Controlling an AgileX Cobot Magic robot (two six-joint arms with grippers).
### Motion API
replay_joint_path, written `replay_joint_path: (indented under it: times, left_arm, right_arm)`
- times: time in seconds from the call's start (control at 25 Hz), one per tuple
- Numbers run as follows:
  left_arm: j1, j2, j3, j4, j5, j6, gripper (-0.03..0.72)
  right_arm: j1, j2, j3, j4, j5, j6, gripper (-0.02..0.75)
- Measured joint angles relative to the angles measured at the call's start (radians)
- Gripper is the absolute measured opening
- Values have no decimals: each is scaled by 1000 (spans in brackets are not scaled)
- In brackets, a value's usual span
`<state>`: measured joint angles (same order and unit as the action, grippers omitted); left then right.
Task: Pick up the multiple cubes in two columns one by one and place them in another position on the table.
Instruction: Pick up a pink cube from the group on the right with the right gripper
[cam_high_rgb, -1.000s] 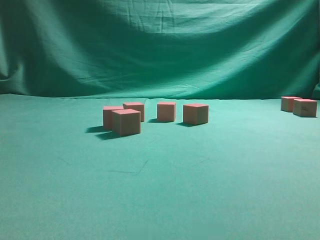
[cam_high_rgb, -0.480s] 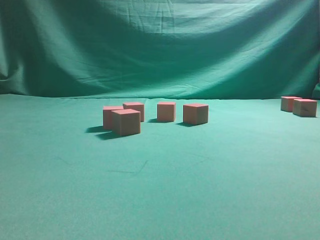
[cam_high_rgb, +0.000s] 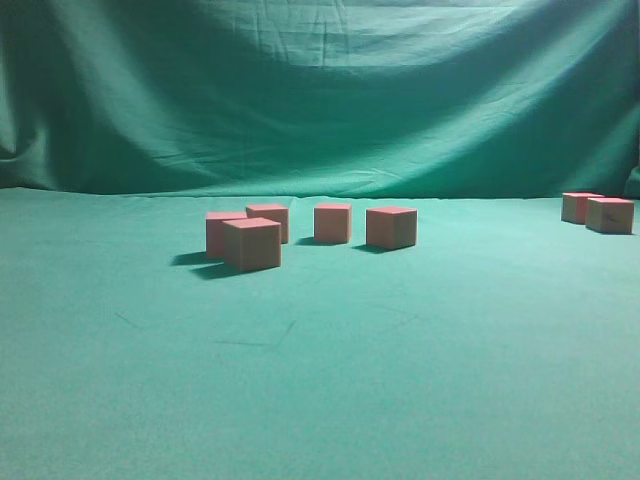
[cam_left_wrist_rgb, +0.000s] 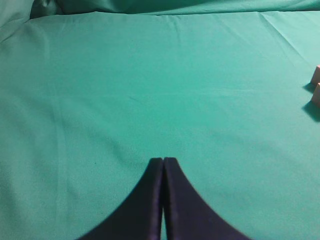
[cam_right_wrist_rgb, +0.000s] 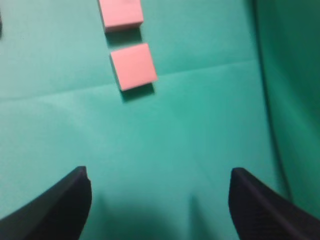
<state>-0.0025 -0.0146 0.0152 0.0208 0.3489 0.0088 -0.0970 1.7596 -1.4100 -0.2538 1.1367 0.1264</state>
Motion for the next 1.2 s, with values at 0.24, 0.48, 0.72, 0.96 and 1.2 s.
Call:
replay_joint_path:
  times: [0.24, 0.48, 0.72, 0.96, 1.2]
  left_arm:
    - [0, 0, 0, 0, 0, 0, 0]
    - [0, 0, 0, 0, 0, 0, 0]
    - [0, 0, 0, 0, 0, 0, 0]
    - [0, 0, 0, 0, 0, 0, 0]
    - [0, 0, 0, 0, 0, 0, 0]
  right_arm:
    - [-28, 124, -84, 101, -53, -96, 504]
    - [-28, 189, -102, 69, -120, -131, 504]
    - [-53, 263, -102, 65, -138, -135, 504]
    - [-53, 304, -102, 78, -191, -136, 504]
    - [-53, 327, -102, 79, -217, -138, 504]
